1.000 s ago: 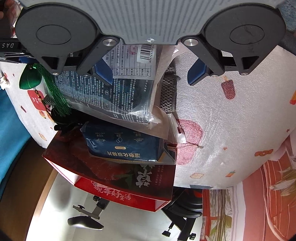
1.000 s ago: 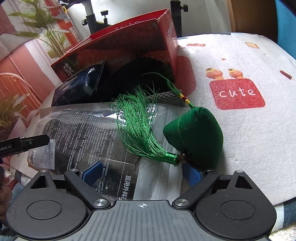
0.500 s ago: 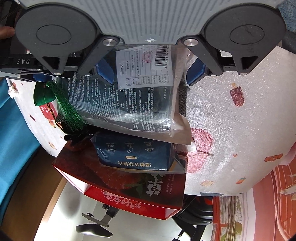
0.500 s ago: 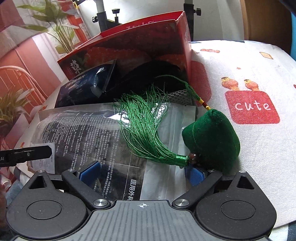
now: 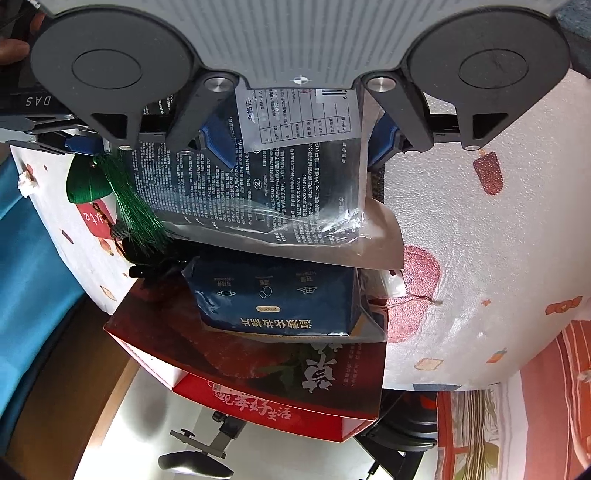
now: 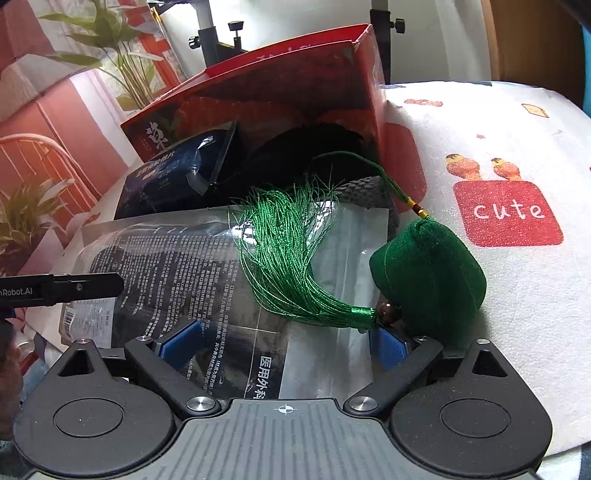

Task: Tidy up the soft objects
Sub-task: 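Close the left gripper on the clear plastic bag's edge and lift it, then carry the clear plastic bag with the left gripper over the red box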

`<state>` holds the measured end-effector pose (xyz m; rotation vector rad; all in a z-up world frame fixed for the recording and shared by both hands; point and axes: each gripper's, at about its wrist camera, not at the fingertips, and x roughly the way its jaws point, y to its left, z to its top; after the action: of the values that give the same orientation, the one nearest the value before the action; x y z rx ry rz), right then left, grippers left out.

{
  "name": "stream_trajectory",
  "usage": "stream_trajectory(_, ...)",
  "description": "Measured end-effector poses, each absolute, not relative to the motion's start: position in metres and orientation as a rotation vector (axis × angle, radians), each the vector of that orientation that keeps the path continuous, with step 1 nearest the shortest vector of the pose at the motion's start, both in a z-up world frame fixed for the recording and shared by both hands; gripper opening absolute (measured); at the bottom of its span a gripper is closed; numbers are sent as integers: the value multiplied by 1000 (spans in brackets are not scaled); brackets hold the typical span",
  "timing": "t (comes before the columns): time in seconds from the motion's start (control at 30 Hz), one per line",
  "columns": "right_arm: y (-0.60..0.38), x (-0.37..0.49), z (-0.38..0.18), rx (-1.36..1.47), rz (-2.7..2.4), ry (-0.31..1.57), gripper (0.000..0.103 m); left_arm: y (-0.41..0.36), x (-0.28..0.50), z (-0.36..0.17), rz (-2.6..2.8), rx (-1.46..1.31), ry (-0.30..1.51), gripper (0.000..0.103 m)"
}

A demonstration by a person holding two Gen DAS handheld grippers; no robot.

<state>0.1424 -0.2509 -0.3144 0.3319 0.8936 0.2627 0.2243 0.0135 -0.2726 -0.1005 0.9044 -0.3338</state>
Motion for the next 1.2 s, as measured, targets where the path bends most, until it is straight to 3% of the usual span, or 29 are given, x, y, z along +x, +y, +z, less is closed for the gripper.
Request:
stream_trajectory(0.2,-250,143,-314,374,288,896,91,12,219,-271,-333,-89,899,70)
stream_trajectory(0.77,-239,152,-296,566,426,939,90,8,196,-199,-337,-6,707,70)
stream_trajectory(1.03,-210,155,-273,459,489,900,89,24,198,-193,-288,-28,694,70)
stream_trajectory(1.2,-206,161,-268,399,472,881,78,36,202,-203,-239,-60,720,66)
